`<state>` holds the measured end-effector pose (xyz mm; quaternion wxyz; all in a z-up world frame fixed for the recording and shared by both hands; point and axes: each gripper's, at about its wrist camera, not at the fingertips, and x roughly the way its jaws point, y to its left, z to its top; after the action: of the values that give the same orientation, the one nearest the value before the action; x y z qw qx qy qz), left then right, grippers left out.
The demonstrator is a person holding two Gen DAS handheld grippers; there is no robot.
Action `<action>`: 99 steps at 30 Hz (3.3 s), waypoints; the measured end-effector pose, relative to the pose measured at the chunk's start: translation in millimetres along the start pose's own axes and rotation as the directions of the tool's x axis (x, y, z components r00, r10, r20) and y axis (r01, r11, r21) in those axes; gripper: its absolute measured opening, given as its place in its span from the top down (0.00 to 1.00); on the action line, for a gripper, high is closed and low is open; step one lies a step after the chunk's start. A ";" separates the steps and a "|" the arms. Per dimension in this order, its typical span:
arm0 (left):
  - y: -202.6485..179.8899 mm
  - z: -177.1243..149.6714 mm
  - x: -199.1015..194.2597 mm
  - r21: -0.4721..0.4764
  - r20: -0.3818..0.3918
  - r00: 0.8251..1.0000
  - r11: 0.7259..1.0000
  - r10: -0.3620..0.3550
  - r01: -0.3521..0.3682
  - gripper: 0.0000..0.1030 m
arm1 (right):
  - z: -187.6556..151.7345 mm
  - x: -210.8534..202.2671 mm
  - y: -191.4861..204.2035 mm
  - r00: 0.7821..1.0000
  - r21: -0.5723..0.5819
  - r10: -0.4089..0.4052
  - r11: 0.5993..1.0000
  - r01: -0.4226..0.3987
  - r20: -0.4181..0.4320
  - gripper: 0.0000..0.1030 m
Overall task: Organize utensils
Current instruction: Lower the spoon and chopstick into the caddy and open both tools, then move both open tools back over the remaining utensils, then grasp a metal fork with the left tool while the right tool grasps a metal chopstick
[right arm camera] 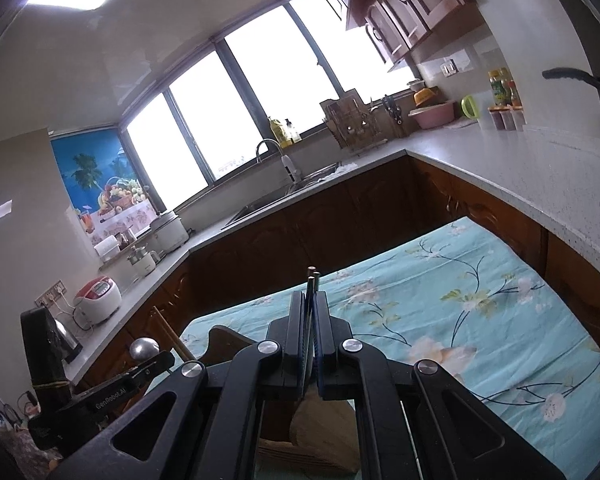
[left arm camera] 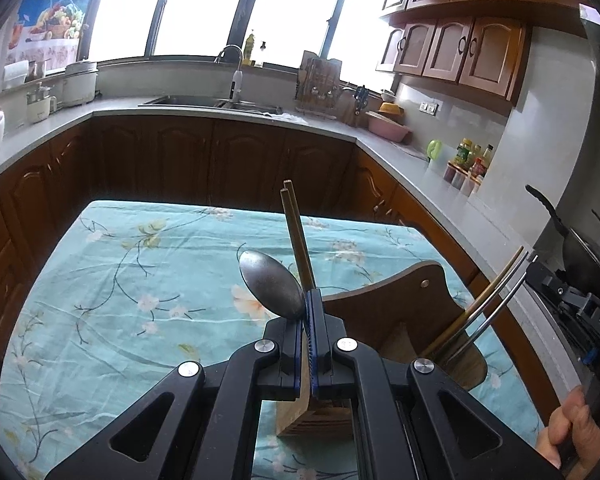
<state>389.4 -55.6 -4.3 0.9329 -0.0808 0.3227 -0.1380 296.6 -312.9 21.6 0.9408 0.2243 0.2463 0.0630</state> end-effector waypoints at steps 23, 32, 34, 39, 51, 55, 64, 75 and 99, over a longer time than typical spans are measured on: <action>0.4 -5.1 11.0 -0.024 -0.034 0.999 1.000 -0.016 0.015 0.97 | -0.8 3.9 -5.5 0.999 0.022 0.002 1.000 -0.001 -0.049 0.74; 1.8 -5.1 9.4 -0.035 -0.028 1.000 0.999 -0.003 0.002 0.82 | -5.5 -7.2 -6.6 0.999 0.028 -0.011 1.000 0.012 -0.032 0.42; 1.8 -5.5 8.3 -0.035 -0.025 1.000 0.999 0.000 -0.001 0.81 | -7.0 -12.5 -6.2 1.000 0.027 -0.013 1.000 0.014 -0.022 0.34; 2.0 -7.6 5.9 -0.036 -0.030 1.000 0.999 0.001 -0.002 0.78 | -11.0 -20.3 -5.9 1.000 0.039 -0.004 0.999 0.005 -0.021 0.32; 7.2 -33.6 -45.3 -0.043 -0.014 1.000 0.999 0.025 -0.026 0.31 | -36.8 -41.5 -2.5 0.997 0.059 0.009 0.998 -0.005 -0.078 0.18; 10.0 -50.2 -70.5 -0.055 -0.022 0.999 0.998 0.035 -0.036 0.24 | -50.7 -51.1 2.2 0.994 0.051 0.012 0.999 -0.006 -0.111 0.14; 14.2 -98.5 -137.6 -0.090 -0.054 0.997 0.994 0.058 -0.063 0.21 | -86.4 -78.7 17.3 0.984 -0.008 -0.006 1.000 0.005 -0.180 0.12; 11.6 -141.7 -190.8 -0.097 -0.095 0.993 0.992 0.071 -0.081 0.21 | -130.6 -108.0 28.4 0.968 -0.058 -0.034 0.998 0.020 -0.249 0.12; 2.0 -178.2 -180.2 -0.074 -0.182 0.981 0.994 0.070 -0.085 0.23 | -172.5 -121.6 23.9 0.949 -0.112 -0.099 0.991 0.068 -0.300 0.13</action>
<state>142.7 -8.9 -39.0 0.9007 -0.0934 0.4135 -0.0951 105.7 -251.9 -48.9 0.9034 0.1539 0.3942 0.0691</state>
